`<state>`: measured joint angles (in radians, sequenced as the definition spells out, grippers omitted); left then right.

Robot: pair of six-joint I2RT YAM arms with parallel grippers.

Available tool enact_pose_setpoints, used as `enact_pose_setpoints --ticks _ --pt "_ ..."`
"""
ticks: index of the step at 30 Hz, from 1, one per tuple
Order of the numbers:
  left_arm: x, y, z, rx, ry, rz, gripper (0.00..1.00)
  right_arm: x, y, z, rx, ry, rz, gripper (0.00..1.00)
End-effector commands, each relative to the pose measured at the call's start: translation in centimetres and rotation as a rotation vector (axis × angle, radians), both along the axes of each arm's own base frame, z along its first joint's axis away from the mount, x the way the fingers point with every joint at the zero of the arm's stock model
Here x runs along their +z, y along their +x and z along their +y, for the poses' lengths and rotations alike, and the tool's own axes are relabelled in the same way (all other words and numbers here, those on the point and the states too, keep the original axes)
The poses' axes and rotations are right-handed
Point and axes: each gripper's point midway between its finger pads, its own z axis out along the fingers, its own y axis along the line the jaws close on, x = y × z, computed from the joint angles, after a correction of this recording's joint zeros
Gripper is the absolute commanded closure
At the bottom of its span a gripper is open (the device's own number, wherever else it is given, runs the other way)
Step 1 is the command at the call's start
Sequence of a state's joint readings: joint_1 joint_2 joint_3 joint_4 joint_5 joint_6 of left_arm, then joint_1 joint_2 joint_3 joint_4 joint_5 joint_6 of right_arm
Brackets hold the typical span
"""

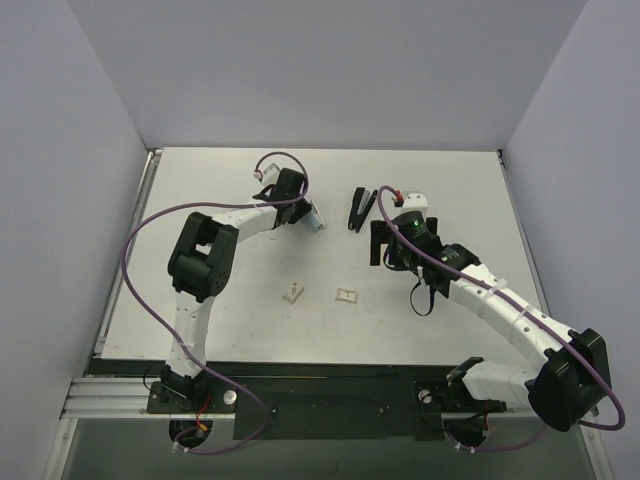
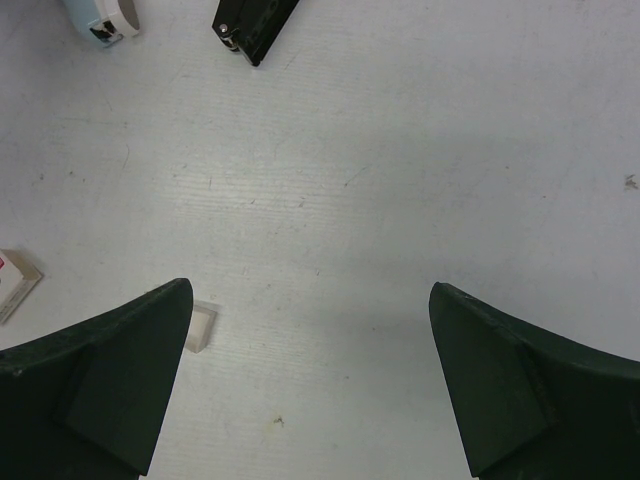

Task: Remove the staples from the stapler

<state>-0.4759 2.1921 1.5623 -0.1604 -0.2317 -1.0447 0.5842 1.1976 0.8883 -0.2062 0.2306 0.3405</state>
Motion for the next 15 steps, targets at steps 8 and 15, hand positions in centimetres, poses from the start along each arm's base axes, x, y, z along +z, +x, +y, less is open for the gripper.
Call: enact_pose_setpoints --ticks 8,15 --pt "0.9 0.4 0.0 -0.024 -0.001 -0.033 1.0 0.5 0.1 -0.3 -0.015 -0.022 -0.002 0.01" --pt "4.4 -0.1 0.1 -0.077 -0.013 -0.115 1.0 1.2 0.0 0.2 -0.004 -0.004 -0.009 0.01"
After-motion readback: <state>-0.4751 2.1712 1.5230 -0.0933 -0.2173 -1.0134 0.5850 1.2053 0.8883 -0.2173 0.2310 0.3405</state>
